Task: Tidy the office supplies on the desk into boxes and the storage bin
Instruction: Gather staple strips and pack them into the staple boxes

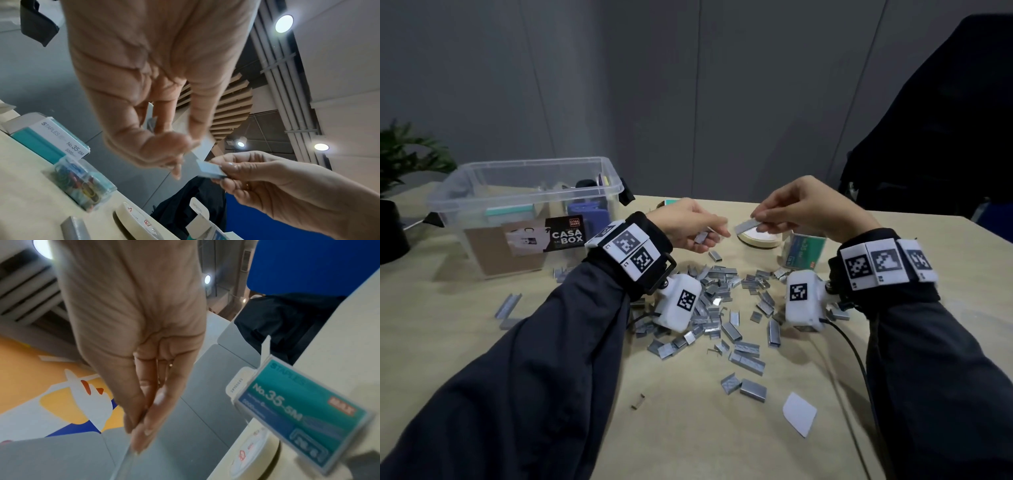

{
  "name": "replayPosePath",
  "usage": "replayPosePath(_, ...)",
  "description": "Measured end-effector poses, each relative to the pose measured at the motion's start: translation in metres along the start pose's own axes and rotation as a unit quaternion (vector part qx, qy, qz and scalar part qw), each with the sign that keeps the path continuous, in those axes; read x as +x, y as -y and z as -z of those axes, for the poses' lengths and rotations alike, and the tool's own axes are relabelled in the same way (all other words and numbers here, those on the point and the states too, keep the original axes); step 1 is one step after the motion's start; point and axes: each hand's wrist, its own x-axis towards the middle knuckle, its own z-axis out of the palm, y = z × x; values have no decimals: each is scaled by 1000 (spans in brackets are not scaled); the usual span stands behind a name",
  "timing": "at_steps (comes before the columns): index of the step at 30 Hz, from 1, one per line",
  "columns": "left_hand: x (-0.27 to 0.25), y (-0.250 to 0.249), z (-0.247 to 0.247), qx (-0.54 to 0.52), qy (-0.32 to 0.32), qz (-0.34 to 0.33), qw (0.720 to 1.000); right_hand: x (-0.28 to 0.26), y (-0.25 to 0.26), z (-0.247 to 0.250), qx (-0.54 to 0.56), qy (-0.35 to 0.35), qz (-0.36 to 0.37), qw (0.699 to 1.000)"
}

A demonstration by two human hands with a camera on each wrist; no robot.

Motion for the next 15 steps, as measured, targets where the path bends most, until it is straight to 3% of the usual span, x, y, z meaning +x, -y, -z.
replayPosePath(3,1,1,0,11,9,-36,999,0,1,-3,73,5,-12,997)
replayPosePath(6,2,2,0,-1,-4,-82,997,0,4,-2,71,12,-22,997)
replayPosePath(11,4,2,6,-5,-16,-77,997,-3,4,3,2,9,-48,999)
replayPosePath(15,3,3,3,-13,-15,-70,997,-4,6,-2,15,29,-23,999)
